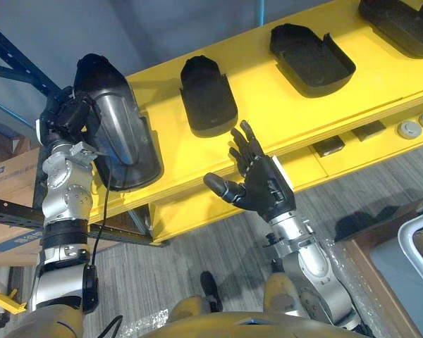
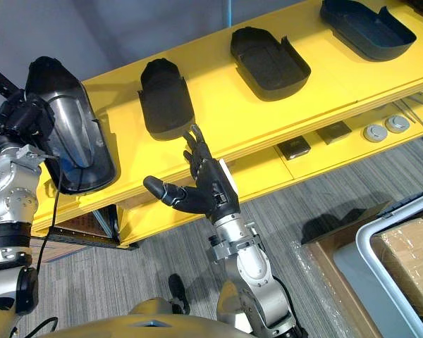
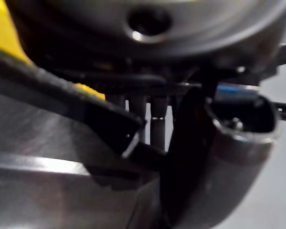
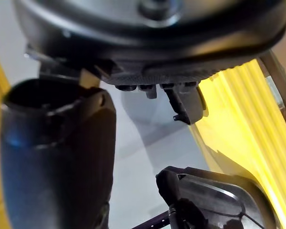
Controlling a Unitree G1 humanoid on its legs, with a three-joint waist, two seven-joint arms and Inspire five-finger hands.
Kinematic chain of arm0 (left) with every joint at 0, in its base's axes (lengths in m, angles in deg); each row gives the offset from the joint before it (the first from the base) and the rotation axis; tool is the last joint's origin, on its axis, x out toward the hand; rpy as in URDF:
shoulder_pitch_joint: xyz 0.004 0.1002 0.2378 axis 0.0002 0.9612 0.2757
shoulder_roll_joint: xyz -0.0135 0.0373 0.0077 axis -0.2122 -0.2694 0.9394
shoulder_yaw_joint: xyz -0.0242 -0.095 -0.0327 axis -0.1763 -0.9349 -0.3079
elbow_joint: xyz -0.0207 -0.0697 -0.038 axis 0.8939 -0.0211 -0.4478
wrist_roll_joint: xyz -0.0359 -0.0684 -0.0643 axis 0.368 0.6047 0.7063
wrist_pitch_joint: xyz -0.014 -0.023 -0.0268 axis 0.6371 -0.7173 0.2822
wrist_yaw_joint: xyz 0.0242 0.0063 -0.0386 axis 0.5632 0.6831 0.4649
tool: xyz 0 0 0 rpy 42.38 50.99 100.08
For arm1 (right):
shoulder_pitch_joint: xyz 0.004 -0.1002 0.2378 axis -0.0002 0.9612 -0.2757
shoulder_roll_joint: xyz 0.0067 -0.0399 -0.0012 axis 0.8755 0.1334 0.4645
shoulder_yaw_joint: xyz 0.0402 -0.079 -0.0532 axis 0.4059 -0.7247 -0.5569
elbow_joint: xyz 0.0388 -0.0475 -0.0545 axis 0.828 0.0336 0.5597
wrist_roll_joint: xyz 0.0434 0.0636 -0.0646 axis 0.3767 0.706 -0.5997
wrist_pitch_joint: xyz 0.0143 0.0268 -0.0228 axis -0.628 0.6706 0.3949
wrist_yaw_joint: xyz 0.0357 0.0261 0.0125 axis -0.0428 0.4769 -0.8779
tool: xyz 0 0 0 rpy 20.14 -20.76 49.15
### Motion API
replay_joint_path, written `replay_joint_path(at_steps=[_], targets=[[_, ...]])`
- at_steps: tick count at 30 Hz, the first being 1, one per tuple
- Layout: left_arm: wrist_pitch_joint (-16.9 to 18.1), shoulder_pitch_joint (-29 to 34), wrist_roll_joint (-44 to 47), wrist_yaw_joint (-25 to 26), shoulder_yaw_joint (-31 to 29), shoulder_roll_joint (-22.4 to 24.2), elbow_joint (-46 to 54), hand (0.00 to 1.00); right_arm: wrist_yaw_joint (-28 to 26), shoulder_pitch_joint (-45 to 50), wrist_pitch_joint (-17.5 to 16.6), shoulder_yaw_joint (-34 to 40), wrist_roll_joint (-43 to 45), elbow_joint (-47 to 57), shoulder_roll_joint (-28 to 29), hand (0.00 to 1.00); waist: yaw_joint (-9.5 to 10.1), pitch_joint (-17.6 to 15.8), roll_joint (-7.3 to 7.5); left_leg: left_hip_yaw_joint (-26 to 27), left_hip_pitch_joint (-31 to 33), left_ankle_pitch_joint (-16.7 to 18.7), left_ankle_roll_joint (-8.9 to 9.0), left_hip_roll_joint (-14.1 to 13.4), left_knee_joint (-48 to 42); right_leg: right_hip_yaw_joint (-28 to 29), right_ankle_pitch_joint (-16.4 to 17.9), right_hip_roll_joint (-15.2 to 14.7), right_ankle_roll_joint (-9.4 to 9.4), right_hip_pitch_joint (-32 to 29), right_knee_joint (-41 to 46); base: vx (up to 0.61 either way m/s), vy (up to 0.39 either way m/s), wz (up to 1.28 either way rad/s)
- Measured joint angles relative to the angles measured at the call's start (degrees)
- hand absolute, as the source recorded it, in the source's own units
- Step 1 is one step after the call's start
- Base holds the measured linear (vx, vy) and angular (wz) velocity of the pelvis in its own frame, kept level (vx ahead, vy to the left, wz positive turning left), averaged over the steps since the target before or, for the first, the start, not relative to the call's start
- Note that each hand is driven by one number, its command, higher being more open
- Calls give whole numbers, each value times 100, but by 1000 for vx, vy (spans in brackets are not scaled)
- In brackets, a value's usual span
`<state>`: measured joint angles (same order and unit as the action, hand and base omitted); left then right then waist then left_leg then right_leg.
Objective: Walk over and take three plastic housings, then place them on the shelf
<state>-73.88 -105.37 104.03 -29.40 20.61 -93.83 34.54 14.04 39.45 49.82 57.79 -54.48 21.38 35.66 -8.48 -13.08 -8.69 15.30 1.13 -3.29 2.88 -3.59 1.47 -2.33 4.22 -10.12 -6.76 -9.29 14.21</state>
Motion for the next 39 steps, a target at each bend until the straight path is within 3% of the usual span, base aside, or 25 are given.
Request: replay_joint_path(at_steps=[10,22,23,30,39], targets=[[-434,-416,-561,-9,4,-351,-432,0,305,-65,-2,-386,-100,83,-80,100,47,-272,20,-14,167,-40,10,-7,-18,-25,6,-33,7,-188,111,1,-1,1],[-682,-936,-588,608,32,-347,-1038,0,296,-128,-1,-473,-7,260,-178,100,-13,-489,237,60,206,-37,12,-13,-32,55,-10,-38,-11,-269,137,0,-1,-1],[-682,-968,-599,637,31,-347,-1041,100,286,-128,-1,-471,7,261,-181,100,-11,-519,246,76,197,-34,14,-12,-34,75,-13,-37,-14,-269,137,-16,5,-10],[-743,-1131,-1259,1085,14,-346,-1283,100,253,-134,-1,-411,155,276,-187,100,-107,-669,328,227,239,-18,28,-25,-45,224,-57,2,-39,-389,144,1,-2,-10],[-772,-1477,-1542,1679,-24,-346,-1324,100,250,-35,-8,-308,169,297,-233,100,-114,-684,329,289,233,-7,46,-103,-55,260,-78,54,-30,-409,131,11,-8,-3]])
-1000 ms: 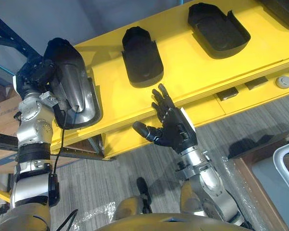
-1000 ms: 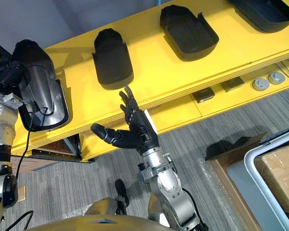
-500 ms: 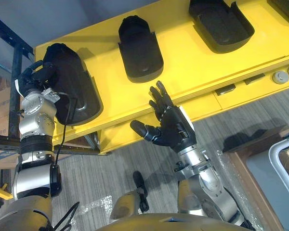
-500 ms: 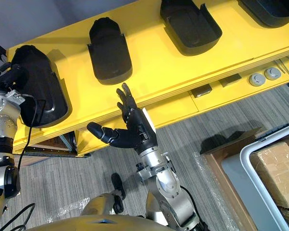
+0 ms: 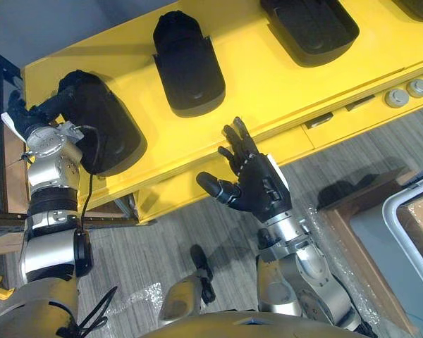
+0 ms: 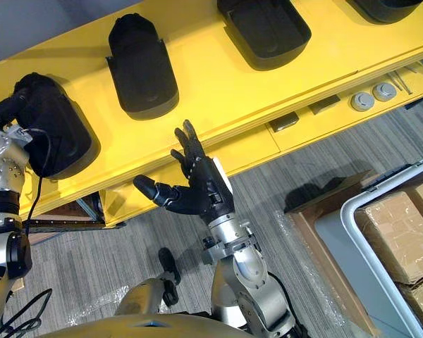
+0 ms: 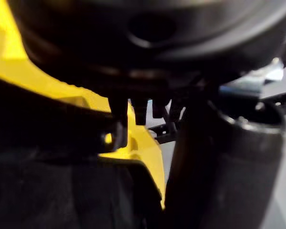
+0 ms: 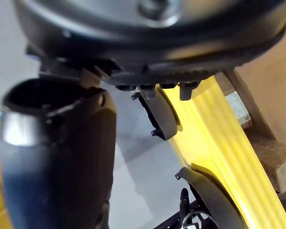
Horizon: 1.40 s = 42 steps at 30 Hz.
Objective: Walk over and take three plastic housings, then place them on the shelf
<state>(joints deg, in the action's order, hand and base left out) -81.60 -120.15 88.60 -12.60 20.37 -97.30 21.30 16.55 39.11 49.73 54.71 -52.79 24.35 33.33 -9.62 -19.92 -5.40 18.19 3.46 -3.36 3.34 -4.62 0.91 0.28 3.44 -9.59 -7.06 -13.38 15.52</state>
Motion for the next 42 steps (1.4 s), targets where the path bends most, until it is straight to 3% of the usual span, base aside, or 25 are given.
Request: replay_joint_path(at_steps=[6,9,14,18,22,24,27,30,34,39,42], targets=[[27,-134,-400,34,37,-80,8,100,-14,193,-11,-5,-2,-2,7,100,-32,0,-1,-25,-167,3,1,6,34,-25,-41,36,-7,231,-146,0,0,0],[179,-291,-519,-12,236,-428,23,100,-33,297,-19,-17,-6,-31,8,100,-88,2,-1,-95,-222,5,6,13,38,-105,-87,53,5,386,-279,0,1,8],[909,-580,-612,-486,930,-1128,491,100,-46,385,-82,3,-6,-229,20,100,-125,42,-7,-176,-437,-7,6,16,139,-184,-135,77,20,688,-492,5,-5,4],[1480,-668,-414,-1104,1369,-1170,1461,100,-172,417,-91,162,175,-379,72,100,-141,266,-1,-279,-494,-42,3,28,261,-295,-214,79,7,862,-736,34,6,9],[1656,-400,-51,-1443,1443,-1044,2555,100,-176,407,-94,376,188,-377,82,100,-160,412,14,-294,-661,-44,5,26,352,-333,-243,91,-1,1076,-900,49,6,2],[1774,151,-54,-1481,1398,-797,3320,100,-173,425,-98,504,172,-378,82,100,-159,587,-8,-330,-701,-43,5,22,378,-395,-255,92,-13,1185,-995,44,-3,11],[1782,1617,-332,-1669,1363,-50,4889,100,-123,395,-163,707,-66,-368,86,100,-120,839,-2,-488,-716,-40,10,-2,377,-621,-257,98,-16,1378,-1127,35,-14,30],[1904,3411,-885,-1981,1370,1125,5785,100,81,235,-284,1060,-292,-373,115,100,149,928,19,-708,-692,-59,38,-11,349,-854,-288,103,-15,1568,-1274,-30,-8,33],[2036,4742,-1058,-2033,1413,1913,6060,100,437,150,-296,1337,-713,-412,290,100,430,1075,136,-861,-693,-69,53,-9,349,-1017,-320,106,-10,1718,-1384,-32,1,23],[2471,5398,-1055,-2309,1979,2303,6531,100,879,12,-295,1379,-747,-560,536,100,601,1234,341,-945,-657,-118,58,18,381,-1111,-352,92,16,1765,-1471,-30,4,10],[2722,5424,-1382,-2478,2231,2375,6635,100,1092,12,-294,1399,-740,-566,537,100,604,1323,342,-931,-625,-121,54,25,382,-1102,-358,83,13,1724,-1471,0,0,0]])
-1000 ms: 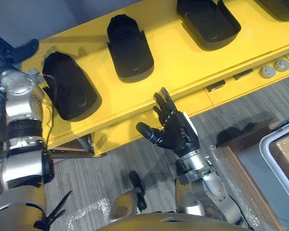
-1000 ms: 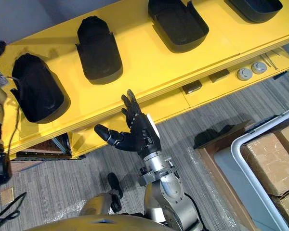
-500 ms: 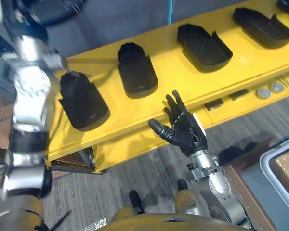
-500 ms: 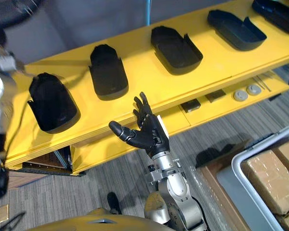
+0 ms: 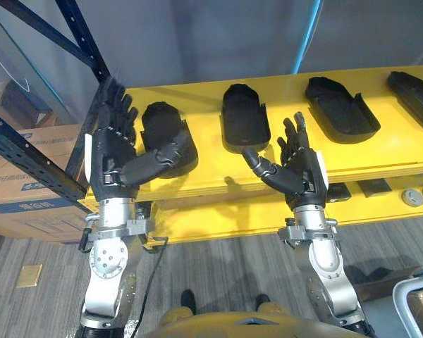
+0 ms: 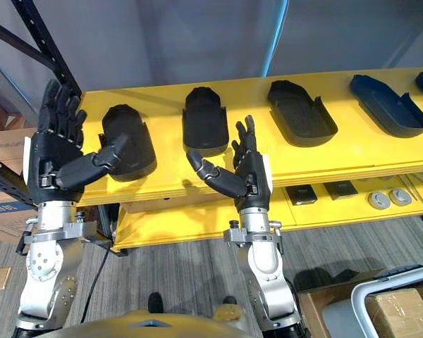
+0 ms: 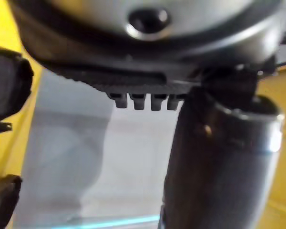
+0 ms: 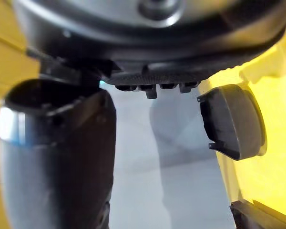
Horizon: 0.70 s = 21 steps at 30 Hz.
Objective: Walk over and take three plastic housings, then place them on the shelf
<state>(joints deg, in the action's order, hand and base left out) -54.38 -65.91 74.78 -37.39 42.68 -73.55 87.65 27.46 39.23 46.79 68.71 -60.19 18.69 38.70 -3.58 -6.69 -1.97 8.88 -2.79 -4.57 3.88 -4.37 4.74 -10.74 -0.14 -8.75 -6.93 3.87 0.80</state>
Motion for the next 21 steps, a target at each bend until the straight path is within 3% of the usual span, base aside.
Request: replay_joint_path(at_steps=[4,11,15,21], targets=[[280,0,21,-131,89,3,1,100,41,1,0,38,17,-37,-4,100,-28,35,-16,81,18,-7,9,-35,3,54,-35,25,20,-80,-4,-4,-9,-10],[266,-59,151,-125,523,0,-210,100,262,21,-48,85,-232,-304,-9,100,-124,46,2,182,19,-4,18,-34,7,148,-99,32,12,-95,-93,-1,-1,-7],[89,-126,149,-58,692,-3,-591,100,235,130,-58,134,-229,-374,-16,100,-142,53,13,218,20,-2,20,-40,9,181,-105,37,14,-126,-93,-18,0,-6],[-456,-171,127,-56,845,-12,-1165,100,205,377,-132,201,-215,-404,-13,100,-171,57,20,328,29,1,22,-45,10,292,-146,42,13,-191,-111,-17,3,-9]])
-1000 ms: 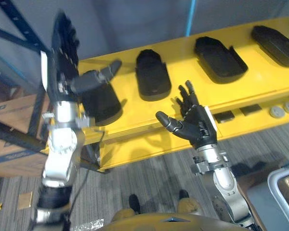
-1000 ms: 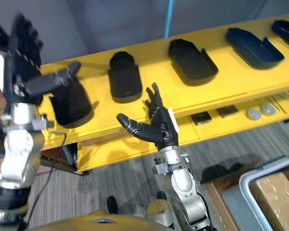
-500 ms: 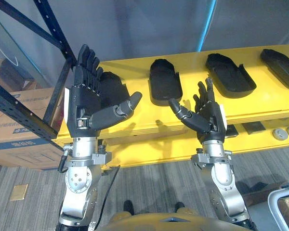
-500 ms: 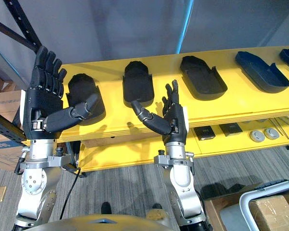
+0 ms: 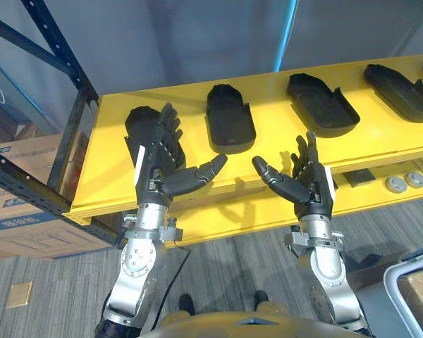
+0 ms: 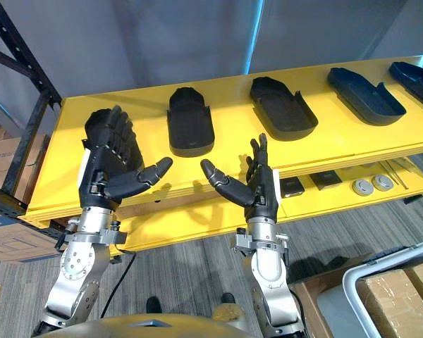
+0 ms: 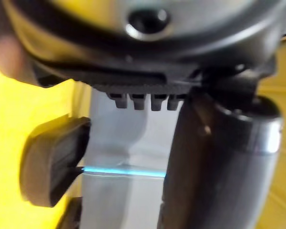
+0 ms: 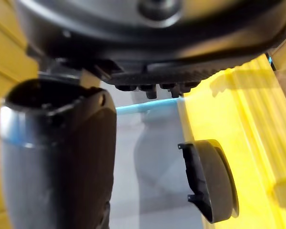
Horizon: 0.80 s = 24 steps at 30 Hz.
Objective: Walk over and take three plastic housings, then place them on the shelf
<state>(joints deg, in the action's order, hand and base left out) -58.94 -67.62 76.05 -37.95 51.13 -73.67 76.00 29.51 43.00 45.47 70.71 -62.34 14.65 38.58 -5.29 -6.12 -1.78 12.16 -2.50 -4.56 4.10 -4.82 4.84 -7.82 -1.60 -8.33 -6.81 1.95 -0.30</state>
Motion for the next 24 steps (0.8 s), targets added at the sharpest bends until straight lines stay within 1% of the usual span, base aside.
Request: replay_joint_path(at_steps=[1,3,4,7,11,13,20,24], targets=[[-150,-63,0,26,27,-3,-90,100,1,60,-67,30,0,0,1,100,1,3,6,4,0,0,0,0,0,10,-11,0,-4,-2,-6,-17,3,-3],[-193,-74,-2,75,70,-4,-194,100,1,93,-88,33,0,0,5,100,-34,19,25,13,0,0,0,1,-1,27,-22,2,-4,-3,-21,-15,3,-4],[-275,-73,-26,104,95,-4,-212,100,1,93,-95,34,0,0,8,100,-63,27,38,14,0,0,0,1,-1,30,-28,2,-3,-2,-26,0,0,0],[-344,-73,-70,176,99,-2,-265,100,19,111,-162,33,-14,0,26,100,-112,58,53,18,0,0,0,2,-1,35,-31,2,-3,-2,-36,0,0,0],[-403,-76,-77,215,93,-2,-362,100,51,180,-313,78,-232,0,114,100,-112,139,51,17,2,2,1,1,-2,37,-31,6,-3,7,-59,0,0,0],[-419,-77,-95,208,92,-2,-424,100,52,182,-319,80,-235,0,114,100,-112,139,52,17,1,1,1,2,-2,37,-33,6,-5,9,-59,0,0,0],[-713,-79,-106,162,89,1,-439,100,55,183,-319,98,-226,0,114,100,-113,144,46,11,0,1,1,3,-3,36,-33,6,-6,12,-59,0,0,0],[-889,-80,-271,161,74,8,-566,100,55,183,-320,140,-224,0,115,100,-114,158,23,6,-2,1,1,4,-3,34,-33,6,-6,16,-58,0,0,0]])
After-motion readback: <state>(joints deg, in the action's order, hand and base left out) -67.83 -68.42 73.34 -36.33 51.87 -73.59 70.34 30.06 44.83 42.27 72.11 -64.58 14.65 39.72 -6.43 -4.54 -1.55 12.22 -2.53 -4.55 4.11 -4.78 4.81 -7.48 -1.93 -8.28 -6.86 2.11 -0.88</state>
